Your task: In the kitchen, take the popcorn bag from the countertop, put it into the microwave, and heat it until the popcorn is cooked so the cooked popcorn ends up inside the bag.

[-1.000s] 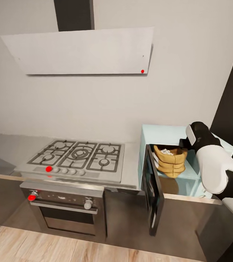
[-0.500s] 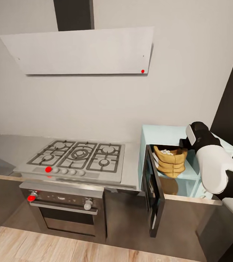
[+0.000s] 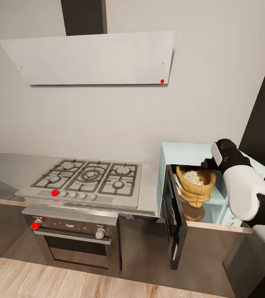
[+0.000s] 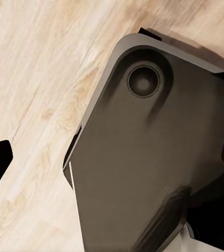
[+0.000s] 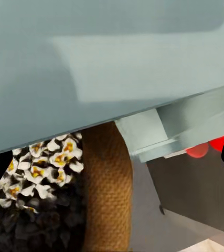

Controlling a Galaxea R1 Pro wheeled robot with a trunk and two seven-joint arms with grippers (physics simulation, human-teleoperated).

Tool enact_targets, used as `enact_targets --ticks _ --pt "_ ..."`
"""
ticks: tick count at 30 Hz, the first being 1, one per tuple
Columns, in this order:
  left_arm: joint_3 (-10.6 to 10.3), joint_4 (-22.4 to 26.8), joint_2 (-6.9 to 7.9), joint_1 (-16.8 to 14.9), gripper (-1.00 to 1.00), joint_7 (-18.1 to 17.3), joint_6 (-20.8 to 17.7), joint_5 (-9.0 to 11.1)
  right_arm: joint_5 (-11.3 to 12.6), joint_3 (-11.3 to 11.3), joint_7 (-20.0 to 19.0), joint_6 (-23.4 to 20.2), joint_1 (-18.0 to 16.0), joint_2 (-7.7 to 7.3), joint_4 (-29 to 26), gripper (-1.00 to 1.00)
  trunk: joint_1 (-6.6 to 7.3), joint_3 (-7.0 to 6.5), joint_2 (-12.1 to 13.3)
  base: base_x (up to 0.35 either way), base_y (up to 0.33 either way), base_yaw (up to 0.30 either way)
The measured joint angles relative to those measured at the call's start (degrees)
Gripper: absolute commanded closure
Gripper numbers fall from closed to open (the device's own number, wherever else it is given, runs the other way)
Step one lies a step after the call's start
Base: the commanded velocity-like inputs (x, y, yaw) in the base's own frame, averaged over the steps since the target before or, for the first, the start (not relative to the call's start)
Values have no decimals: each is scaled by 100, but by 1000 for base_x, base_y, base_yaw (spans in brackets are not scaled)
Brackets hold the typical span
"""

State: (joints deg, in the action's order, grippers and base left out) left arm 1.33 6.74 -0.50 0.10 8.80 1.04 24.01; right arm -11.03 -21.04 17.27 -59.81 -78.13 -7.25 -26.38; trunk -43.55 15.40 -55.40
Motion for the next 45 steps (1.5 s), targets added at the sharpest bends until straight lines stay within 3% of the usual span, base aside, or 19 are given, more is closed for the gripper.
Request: enact_targets --ticks 16,36,38,41,43,45 --pt "-23 7 -2 -2 -100 -13 4 -30 111 10 -57 3 -3 -1 -214 -100 -2 -1 4 -78 0 0" --pt "13 -5 -11 -2 -100 -4 2 -24 54 49 -51 2 75 -11 -173 -100 -5 -1 5 -336 0 0" --pt "9 -5 -10 -3 -100 -3 2 -28 65 52 -55 3 188 3 -166 -100 -5 -1 5 -316 0 0" --pt "-10 -10 -8 -3 -100 -9 1 -38 80 58 -59 4 653 108 -162 -100 -3 0 4 -78 0 0" --pt "-17 -13 -9 -3 -100 -9 1 -40 88 59 -134 18 934 251 -161 -100 -2 0 5 -10 0 0" --pt "-18 -14 -9 -3 -100 -9 1 -41 85 60 -399 357 1110 353 -158 -100 -2 0 4 -3 0 0"
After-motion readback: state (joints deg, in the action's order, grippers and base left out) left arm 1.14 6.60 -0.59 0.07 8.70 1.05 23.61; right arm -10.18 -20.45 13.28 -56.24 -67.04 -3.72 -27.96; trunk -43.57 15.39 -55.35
